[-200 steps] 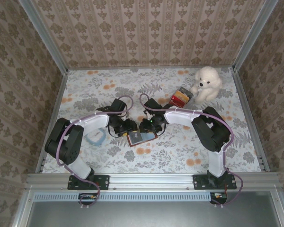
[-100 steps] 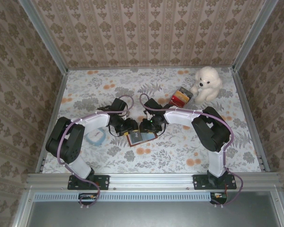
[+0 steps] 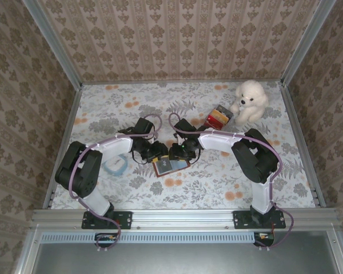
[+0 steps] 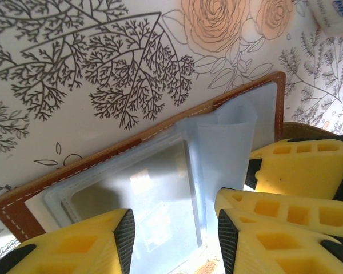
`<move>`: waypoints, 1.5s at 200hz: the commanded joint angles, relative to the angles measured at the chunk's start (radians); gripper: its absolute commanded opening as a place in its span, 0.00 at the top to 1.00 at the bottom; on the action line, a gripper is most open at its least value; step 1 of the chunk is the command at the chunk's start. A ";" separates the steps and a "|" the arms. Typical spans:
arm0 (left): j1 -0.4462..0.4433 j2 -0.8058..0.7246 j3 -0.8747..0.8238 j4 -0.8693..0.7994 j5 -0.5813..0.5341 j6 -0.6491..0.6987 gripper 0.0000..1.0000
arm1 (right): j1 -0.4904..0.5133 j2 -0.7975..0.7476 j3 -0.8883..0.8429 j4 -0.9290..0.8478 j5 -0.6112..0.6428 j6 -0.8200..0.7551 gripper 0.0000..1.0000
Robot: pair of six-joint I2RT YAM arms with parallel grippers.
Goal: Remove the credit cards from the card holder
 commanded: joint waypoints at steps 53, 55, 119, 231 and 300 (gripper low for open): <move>0.076 -0.131 -0.109 0.014 -0.042 -0.065 0.59 | 0.085 0.069 0.028 -0.213 0.245 -0.150 0.34; 0.076 -0.131 -0.111 0.017 -0.041 -0.066 0.59 | 0.086 0.072 0.031 -0.217 0.249 -0.152 0.34; 0.076 -0.127 -0.141 0.070 -0.007 -0.098 0.64 | 0.147 0.169 0.110 -0.346 0.434 -0.157 0.43; 0.072 -0.062 -0.137 0.099 0.042 -0.101 0.65 | 0.146 0.176 0.085 -0.307 0.393 -0.145 0.49; 0.060 -0.002 -0.121 0.093 0.023 -0.094 0.64 | 0.130 0.162 0.056 -0.264 0.335 -0.146 0.48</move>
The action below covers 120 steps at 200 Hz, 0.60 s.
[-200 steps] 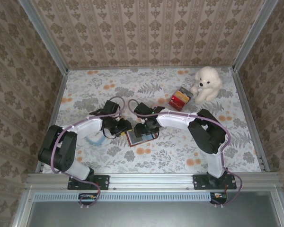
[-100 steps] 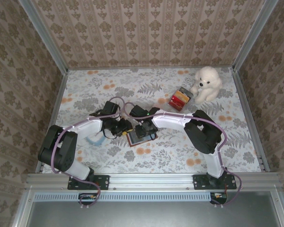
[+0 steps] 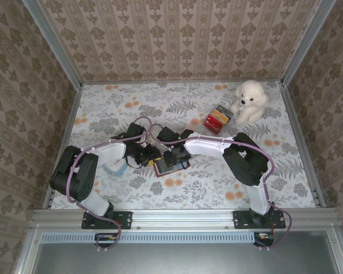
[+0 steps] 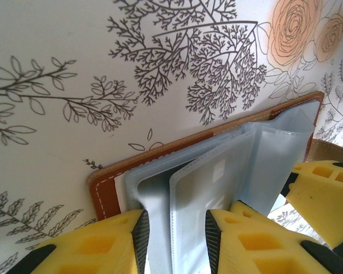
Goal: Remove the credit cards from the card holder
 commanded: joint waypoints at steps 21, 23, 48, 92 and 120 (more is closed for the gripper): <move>-0.015 0.050 0.024 0.000 0.004 -0.003 0.66 | -0.029 0.090 -0.100 -0.045 -0.071 0.001 0.48; -0.017 0.050 0.025 0.000 0.005 -0.002 0.66 | -0.029 0.090 -0.102 -0.043 -0.075 0.001 0.48; -0.016 0.056 0.034 0.018 0.027 0.004 0.69 | -0.035 0.088 -0.110 -0.028 -0.099 -0.003 0.47; -0.019 0.059 0.054 0.021 0.042 0.027 0.73 | -0.042 0.074 -0.118 -0.015 -0.118 -0.007 0.47; -0.020 0.049 0.058 0.019 0.039 0.040 0.74 | -0.048 0.055 -0.120 -0.008 -0.128 -0.006 0.47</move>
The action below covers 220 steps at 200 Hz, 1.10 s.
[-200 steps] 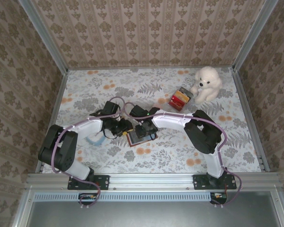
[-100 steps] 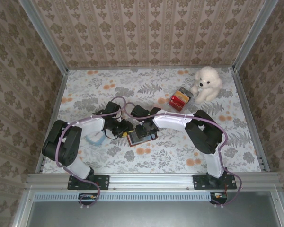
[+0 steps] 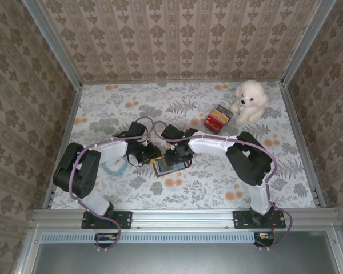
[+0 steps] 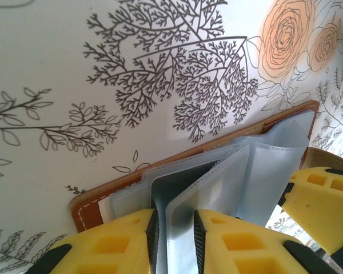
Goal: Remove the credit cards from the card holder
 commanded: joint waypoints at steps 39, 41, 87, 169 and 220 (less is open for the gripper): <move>-0.014 -0.014 0.027 -0.012 0.011 0.046 0.80 | -0.023 0.041 -0.074 -0.050 -0.065 0.002 0.47; -0.014 -0.016 0.027 -0.012 0.012 0.046 0.81 | -0.024 0.038 -0.074 -0.048 -0.067 0.003 0.47; -0.013 -0.058 0.033 -0.064 -0.020 0.076 0.93 | -0.050 -0.080 -0.074 -0.020 -0.124 0.041 0.43; -0.005 -0.086 0.175 -0.403 -0.133 0.286 0.96 | -0.148 -0.380 -0.217 0.102 -0.147 0.198 0.33; -0.035 -0.060 0.172 -0.244 0.030 0.194 0.64 | -0.222 -0.472 -0.319 0.164 -0.175 0.263 0.32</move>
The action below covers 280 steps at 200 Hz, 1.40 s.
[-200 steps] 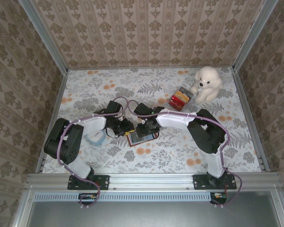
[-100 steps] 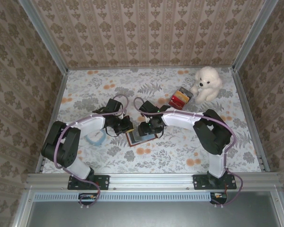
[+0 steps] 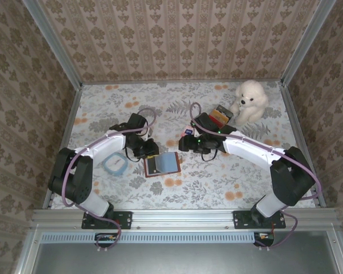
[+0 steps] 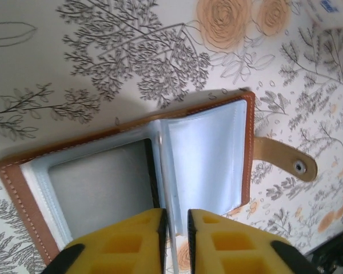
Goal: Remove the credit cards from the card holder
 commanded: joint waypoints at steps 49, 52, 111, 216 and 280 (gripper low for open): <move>-0.069 0.061 -0.002 0.208 0.184 -0.094 0.49 | -0.051 -0.090 -0.058 0.024 -0.036 0.045 0.31; -0.072 0.063 -0.003 0.218 0.185 -0.101 0.48 | -0.051 -0.091 -0.057 0.022 -0.033 0.044 0.31; -0.055 0.018 -0.033 0.260 0.133 -0.184 0.34 | -0.048 -0.080 -0.051 0.025 -0.062 0.006 0.31; 0.052 -0.082 -0.214 0.296 0.068 -0.276 0.60 | 0.135 0.208 0.158 -0.034 -0.042 -0.016 0.69; 0.047 -0.036 -0.212 0.319 0.113 -0.253 0.70 | 0.157 0.353 0.242 -0.070 -0.042 -0.019 0.78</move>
